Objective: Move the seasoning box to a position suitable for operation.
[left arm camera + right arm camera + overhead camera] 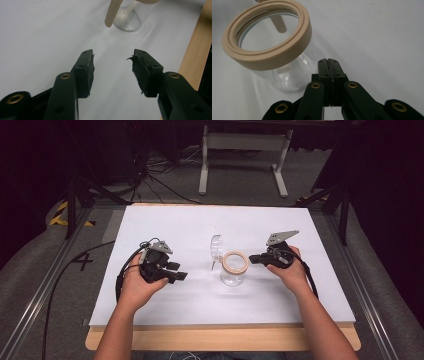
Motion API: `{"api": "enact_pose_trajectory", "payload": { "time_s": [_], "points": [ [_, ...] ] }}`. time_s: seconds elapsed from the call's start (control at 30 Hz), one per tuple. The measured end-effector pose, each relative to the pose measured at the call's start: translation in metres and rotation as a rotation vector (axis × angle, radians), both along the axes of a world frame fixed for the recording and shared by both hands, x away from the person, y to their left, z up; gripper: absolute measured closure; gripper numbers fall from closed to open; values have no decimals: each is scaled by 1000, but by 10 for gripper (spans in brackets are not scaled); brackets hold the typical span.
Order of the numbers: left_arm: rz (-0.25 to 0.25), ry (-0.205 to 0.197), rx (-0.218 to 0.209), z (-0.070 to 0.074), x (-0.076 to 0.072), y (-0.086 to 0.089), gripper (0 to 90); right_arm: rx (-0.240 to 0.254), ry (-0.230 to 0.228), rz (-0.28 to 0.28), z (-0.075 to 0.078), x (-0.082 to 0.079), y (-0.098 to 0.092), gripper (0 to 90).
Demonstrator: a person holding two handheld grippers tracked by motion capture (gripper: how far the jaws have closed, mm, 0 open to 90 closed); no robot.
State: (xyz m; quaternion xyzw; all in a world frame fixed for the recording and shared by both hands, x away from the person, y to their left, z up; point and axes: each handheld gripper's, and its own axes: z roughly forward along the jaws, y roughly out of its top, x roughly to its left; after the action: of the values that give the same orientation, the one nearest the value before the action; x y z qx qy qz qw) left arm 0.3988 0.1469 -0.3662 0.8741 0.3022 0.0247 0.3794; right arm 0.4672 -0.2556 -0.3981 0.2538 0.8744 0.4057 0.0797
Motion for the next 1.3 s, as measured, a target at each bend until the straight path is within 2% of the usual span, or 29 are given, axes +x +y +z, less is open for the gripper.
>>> {"api": "enact_pose_trajectory", "payload": {
  "time_s": [0.13, 0.17, 0.3, 0.37, 0.5, 0.6, 0.93, 1.3],
  "points": [
    [19, -11, 6, -2, -3, 1, 555, -4, 19, 5, -9, 6, 5, 898],
    [19, 5, 5, -2, -4, 2, 555, -7, 18, 11, -10, 7, 7, 898],
    [4, 24, -2, -4, -5, 1, 561, -16, 12, 9, -12, 8, 10, 898],
    [-4, 46, 1, -5, -5, 3, 516, -11, 18, 19, -15, 9, 12, 898],
    [14, 56, -15, -5, -4, 5, 516, -6, 18, 45, -15, 7, 16, 898],
    [2, 62, -24, -5, -3, 5, 514, -25, 9, 38, -14, 5, 18, 898],
    [17, 49, -27, -5, 4, 3, 485, -30, 10, 52, -11, -4, 18, 899],
    [-10, 48, -30, -6, 15, -9, 482, -66, 17, 59, -12, -19, 16, 898]
  ]
}}
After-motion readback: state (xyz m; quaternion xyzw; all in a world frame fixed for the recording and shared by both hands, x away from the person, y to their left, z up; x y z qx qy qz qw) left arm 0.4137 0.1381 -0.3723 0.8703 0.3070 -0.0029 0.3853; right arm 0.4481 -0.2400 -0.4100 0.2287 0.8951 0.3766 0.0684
